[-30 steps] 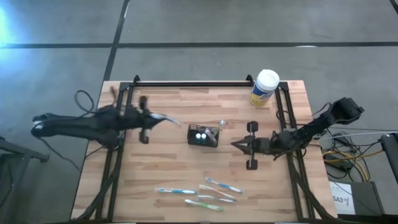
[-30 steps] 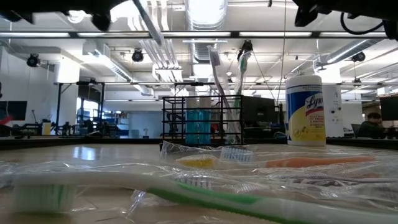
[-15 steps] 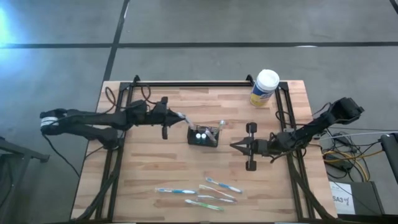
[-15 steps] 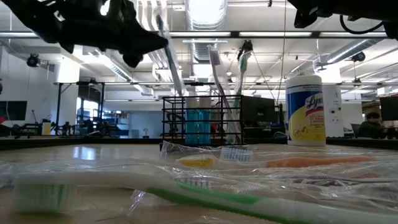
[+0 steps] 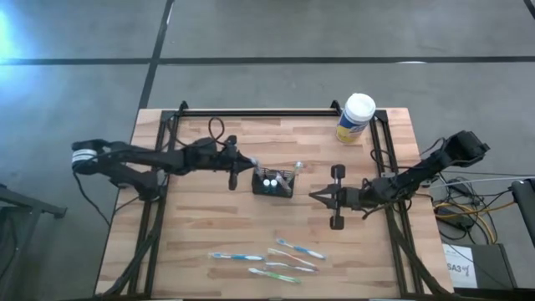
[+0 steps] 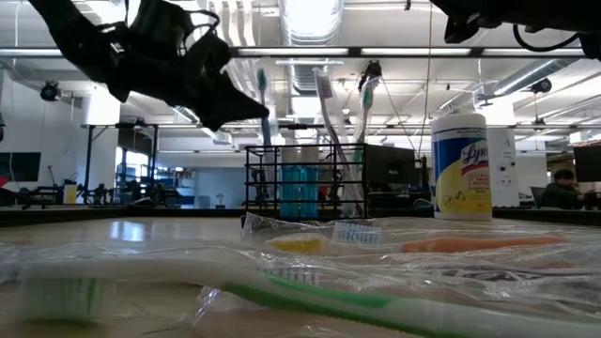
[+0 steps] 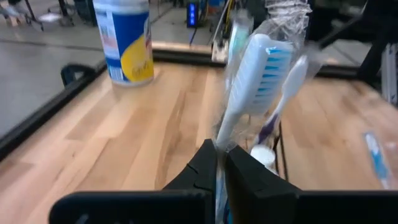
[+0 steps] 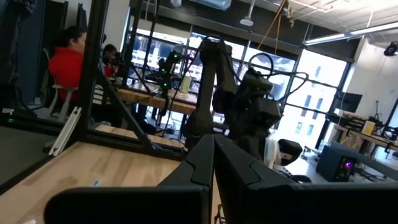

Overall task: Pick & Place toothbrushing station
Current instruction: Put the top left blue toothbrush into the wire organizer, then put the top blue toothbrush into the wire organizer

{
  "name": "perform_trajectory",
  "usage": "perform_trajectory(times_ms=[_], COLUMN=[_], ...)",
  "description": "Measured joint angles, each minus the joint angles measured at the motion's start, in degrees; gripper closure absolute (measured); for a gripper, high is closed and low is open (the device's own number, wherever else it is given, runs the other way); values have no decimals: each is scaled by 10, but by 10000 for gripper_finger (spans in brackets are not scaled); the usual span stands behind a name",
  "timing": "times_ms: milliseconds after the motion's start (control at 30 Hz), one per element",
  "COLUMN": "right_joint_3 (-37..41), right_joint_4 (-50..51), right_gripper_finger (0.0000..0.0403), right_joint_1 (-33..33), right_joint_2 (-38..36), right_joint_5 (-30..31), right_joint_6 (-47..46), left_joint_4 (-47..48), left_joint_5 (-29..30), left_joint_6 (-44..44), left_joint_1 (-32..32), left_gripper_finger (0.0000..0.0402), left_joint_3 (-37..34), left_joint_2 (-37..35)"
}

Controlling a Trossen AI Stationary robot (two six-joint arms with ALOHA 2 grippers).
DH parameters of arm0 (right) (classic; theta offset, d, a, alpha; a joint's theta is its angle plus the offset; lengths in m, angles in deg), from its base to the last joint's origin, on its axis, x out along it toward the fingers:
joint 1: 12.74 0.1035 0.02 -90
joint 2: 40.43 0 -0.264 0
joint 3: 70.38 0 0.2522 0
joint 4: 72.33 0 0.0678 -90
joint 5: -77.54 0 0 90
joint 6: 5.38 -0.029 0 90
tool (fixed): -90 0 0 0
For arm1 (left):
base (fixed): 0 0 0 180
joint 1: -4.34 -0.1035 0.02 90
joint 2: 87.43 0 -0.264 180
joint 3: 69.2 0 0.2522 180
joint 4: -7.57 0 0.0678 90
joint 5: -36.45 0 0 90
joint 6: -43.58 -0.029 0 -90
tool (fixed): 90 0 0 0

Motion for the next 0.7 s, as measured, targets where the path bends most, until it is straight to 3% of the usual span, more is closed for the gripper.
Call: perform_trajectory(times_ms=[367,700], right_joint_3=[0,0], right_joint_4=[7,8], right_gripper_finger=[394,394], right_joint_1=[0,0], right_joint_2=[0,0], right_joint_5=[2,2], right_joint_6=[0,-1], left_joint_4=[-8,-3], left_joint_5=[-12,-30], left_joint_6=[0,20], left_joint_1=[0,0], left_gripper_finger=[333,206], left_joint_3=[0,-1], left_joint_2=[29,19])
